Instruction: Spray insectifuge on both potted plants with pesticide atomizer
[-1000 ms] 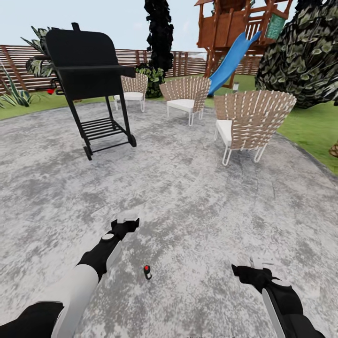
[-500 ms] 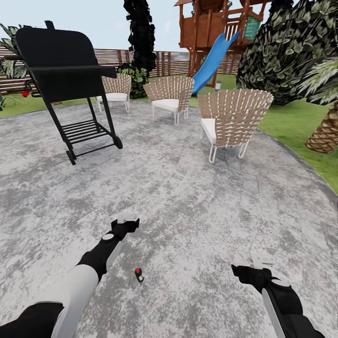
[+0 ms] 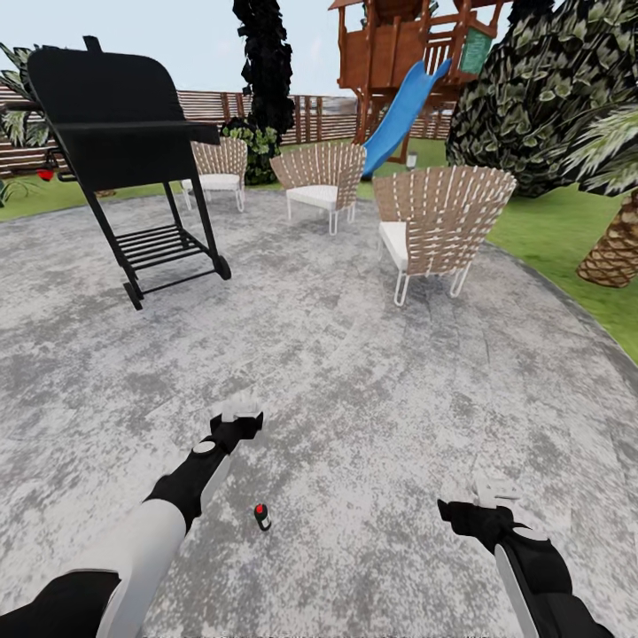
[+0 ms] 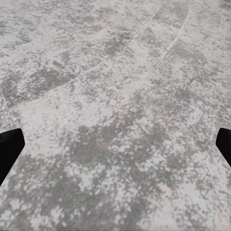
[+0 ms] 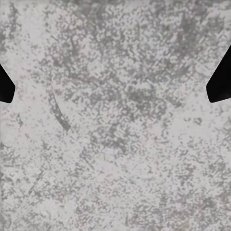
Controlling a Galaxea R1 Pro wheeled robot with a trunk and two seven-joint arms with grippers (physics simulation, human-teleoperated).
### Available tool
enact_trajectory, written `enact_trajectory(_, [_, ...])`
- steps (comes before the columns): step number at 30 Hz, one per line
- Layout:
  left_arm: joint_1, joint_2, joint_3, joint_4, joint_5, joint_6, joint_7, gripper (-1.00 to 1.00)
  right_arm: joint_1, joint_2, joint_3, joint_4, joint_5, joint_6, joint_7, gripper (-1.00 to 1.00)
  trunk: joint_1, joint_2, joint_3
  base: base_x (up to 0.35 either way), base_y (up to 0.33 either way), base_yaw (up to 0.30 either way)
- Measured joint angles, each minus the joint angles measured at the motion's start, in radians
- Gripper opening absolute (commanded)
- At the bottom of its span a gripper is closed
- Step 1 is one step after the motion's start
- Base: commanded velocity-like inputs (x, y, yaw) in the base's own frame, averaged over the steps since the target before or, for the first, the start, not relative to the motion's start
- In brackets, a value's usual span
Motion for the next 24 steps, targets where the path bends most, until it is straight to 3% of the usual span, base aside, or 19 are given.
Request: enact_trajectory(24, [0.052,0.003,0.006,0.000,0.005,-0.032,0.000,1.00,0.000,0.001,0.000,0.001,0.000,0.000,0.000,1.00,0.092,-0.168,-0.109,0.000,0.000,0.000])
